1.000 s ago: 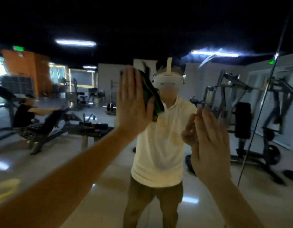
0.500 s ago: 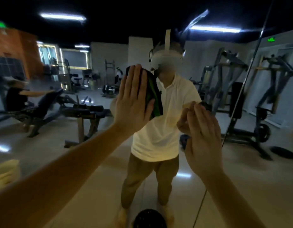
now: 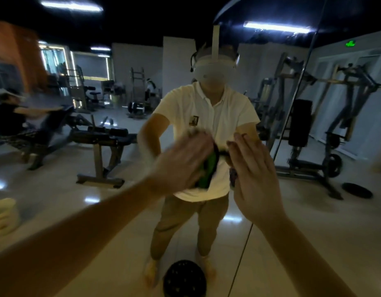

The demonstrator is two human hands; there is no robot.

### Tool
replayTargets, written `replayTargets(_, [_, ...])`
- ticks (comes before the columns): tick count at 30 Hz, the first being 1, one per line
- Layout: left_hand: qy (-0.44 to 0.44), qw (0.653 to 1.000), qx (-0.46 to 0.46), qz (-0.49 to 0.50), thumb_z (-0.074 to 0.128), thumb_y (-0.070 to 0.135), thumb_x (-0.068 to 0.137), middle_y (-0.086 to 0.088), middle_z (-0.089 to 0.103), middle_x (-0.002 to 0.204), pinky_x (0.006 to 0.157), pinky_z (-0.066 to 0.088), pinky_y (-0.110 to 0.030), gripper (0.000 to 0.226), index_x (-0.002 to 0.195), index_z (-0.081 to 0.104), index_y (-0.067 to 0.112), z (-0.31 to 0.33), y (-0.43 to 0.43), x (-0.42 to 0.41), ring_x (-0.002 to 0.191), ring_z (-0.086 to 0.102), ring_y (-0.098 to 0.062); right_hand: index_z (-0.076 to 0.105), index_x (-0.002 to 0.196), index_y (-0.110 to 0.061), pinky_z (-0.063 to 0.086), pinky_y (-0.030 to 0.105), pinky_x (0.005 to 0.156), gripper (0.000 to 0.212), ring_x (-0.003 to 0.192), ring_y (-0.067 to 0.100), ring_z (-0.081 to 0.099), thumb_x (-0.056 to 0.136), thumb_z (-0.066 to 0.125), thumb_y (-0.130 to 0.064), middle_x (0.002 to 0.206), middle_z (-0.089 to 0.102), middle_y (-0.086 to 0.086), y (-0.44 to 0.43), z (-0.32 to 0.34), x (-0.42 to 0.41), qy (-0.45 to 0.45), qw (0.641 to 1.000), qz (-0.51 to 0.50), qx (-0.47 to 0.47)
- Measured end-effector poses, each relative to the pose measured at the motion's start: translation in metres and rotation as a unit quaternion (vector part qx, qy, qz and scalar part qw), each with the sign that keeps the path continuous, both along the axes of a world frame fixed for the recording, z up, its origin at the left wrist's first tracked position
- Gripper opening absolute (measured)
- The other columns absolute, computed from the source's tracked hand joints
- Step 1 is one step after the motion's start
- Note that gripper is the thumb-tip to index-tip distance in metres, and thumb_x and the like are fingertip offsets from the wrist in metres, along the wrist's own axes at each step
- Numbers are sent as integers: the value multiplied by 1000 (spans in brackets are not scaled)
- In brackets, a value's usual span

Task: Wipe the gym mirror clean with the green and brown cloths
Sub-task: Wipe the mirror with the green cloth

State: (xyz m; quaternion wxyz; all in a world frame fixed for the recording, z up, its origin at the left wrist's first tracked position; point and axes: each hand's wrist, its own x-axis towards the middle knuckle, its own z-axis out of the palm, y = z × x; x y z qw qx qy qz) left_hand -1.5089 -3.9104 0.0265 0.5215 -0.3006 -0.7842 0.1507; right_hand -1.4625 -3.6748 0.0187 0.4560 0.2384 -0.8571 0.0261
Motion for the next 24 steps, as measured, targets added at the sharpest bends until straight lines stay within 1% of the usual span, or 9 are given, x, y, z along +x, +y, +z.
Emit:
replayTargets(2, [26,983,178,28,55,42,98,-28,32,161,127,14,-52,76,156,32,-2,35,-1,-4,152,26,-41,42,153,1,23,64,121,68,157,34,20,86,51,-3,167,27,18,1,11,-3,27,999,5,-17])
replayTargets(5, [0,974,228,11,48,46,99,-29,26,163,129,9,-51,79,157,29,-5,22,12,-5,154,20,-42,42,153,1,25,64,120,70,155,35,23,84,46,-8,166,29,18,3,24,-6,32,999,-2,-24])
replayTargets(7, [-31,996,80,-6,64,53,92,-23,38,158,128,7,-48,90,156,29,1,-28,26,5,149,28,-37,43,153,-1,25,63,121,66,156,34,22,89,38,-17,167,28,18,3,23,-5,30,999,-14,-6])
replayTargets(9, [-74,987,-143,25,55,56,98,-17,25,165,128,2,-48,90,161,16,5,-64,23,12,153,24,-32,50,149,-2,28,63,120,62,153,35,29,93,32,-20,164,34,18,9,29,-4,25,999,-20,13])
replayTargets(11, [-55,980,-187,33,44,55,103,-16,13,169,128,-8,-48,84,163,7,8,-51,18,3,157,11,-31,55,146,-3,30,62,119,59,149,36,38,94,31,-19,158,43,17,16,40,-6,48,998,-15,38])
replayTargets(14, [22,997,61,42,58,53,96,-23,32,163,128,-3,-49,86,159,25,5,30,22,-7,155,16,-36,52,149,-5,27,61,122,60,152,35,33,96,30,-22,161,39,17,20,68,-10,76,995,-15,66])
replayTargets(20, [91,889,448,25,32,41,105,-25,11,170,127,12,-57,75,160,15,-7,118,50,-15,159,7,-37,33,158,-3,5,55,128,65,158,32,13,99,21,-27,169,19,18,24,126,-13,129,985,-64,99])
replayTargets(22, [36,919,393,-2,45,42,102,-23,5,171,128,11,-58,82,162,12,-2,86,78,-15,159,3,-37,36,157,-3,2,54,128,61,158,33,16,101,29,-28,168,22,19,34,143,-12,156,982,-66,78])
replayTargets(24, [-7,985,170,8,53,54,99,-17,1,172,128,10,-57,92,164,9,8,45,91,-9,160,0,-33,36,155,-5,-2,51,128,59,157,34,19,102,39,-31,167,24,19,56,160,-15,171,983,-69,-5])
